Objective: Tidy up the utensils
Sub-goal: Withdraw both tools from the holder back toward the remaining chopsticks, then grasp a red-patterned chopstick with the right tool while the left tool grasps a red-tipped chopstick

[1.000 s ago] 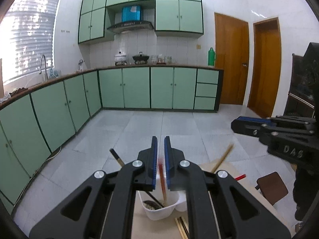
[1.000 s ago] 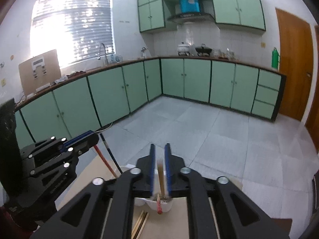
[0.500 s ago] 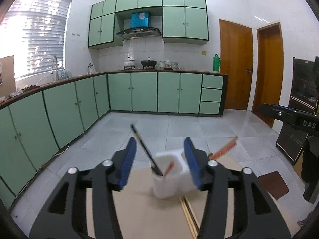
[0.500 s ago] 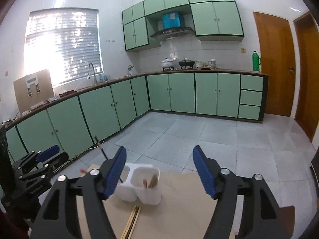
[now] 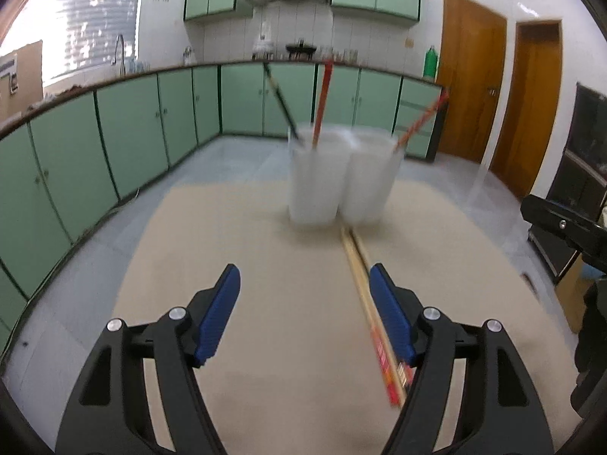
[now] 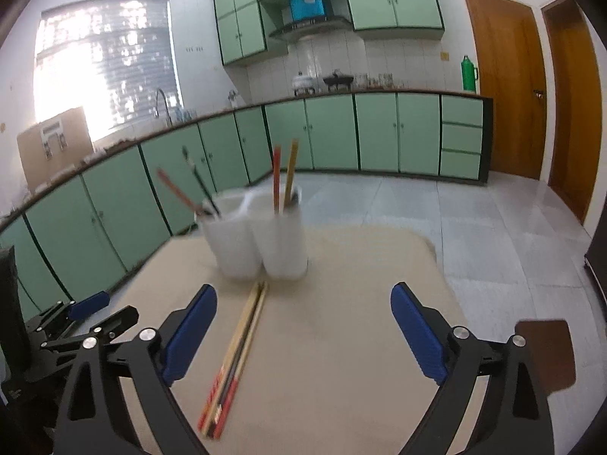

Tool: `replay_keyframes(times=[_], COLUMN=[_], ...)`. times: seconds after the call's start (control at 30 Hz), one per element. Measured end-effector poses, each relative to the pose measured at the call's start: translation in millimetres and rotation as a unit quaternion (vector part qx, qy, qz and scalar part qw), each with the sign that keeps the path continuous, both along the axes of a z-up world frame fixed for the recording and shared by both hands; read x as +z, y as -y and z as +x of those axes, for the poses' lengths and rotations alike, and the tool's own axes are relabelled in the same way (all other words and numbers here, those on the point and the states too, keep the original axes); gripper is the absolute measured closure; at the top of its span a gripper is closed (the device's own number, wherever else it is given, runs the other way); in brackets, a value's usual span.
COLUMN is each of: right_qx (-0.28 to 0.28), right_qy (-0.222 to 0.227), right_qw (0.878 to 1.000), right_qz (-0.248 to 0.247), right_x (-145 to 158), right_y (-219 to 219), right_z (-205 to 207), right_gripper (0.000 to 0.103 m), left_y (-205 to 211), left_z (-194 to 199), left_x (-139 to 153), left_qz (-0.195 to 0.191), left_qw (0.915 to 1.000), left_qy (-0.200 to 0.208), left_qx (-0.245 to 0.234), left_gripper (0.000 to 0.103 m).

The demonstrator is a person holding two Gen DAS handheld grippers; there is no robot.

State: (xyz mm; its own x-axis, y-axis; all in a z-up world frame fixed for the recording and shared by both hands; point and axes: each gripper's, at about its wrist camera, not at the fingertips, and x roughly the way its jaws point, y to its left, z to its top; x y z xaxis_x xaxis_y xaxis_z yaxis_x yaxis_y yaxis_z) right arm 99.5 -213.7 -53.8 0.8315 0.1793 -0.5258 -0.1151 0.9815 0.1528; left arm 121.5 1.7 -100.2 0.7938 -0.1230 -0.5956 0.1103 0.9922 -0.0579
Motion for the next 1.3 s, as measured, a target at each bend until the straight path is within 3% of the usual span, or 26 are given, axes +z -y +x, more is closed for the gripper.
replay_keyframes(times=[0.33, 0.5, 0.63, 0.83, 1.1, 1.3], right_qx=[0.016, 0.036, 0.051, 0.064, 0.067, 0.035], right_qy=[-0.073, -0.102, -0.119, -0.137, -0.148, -0.149], right_qw=[0.997, 0.994, 0.991, 0.988, 0.985, 0.986], right_qz=[-0.025, -0.035, -0.03, -0.045, -0.053, -0.067], right_x=[-65, -83, -87, -95, -98, -98], right_y=[-33, -50, -59, -72, -76, -70], right_z=[-29, -38, -40, -43, -41, -38], right_gripper=[0.013, 0.022, 0.035, 0.043, 0.045, 0.047], left_y=[6, 5, 3, 2, 5, 6], left_z=[-22, -24, -26, -22, -22, -22], left_x=[-52, -66, -68, -72, -72, -72], left_qz=[0.012, 0.01, 0.008, 0.003, 0.009, 0.008], left_qw=[0.9973, 0.9951, 0.9947, 0.9928, 0.9923, 0.9924], left_qy=[-0.073, -0.098, -0.102, -0.118, -0.122, -0.121], left_qx=[0.004, 0.005, 0.011, 0.017, 0.018, 0.018], left_gripper=[0.034, 0.034, 0.034, 0.034, 0.034, 0.034])
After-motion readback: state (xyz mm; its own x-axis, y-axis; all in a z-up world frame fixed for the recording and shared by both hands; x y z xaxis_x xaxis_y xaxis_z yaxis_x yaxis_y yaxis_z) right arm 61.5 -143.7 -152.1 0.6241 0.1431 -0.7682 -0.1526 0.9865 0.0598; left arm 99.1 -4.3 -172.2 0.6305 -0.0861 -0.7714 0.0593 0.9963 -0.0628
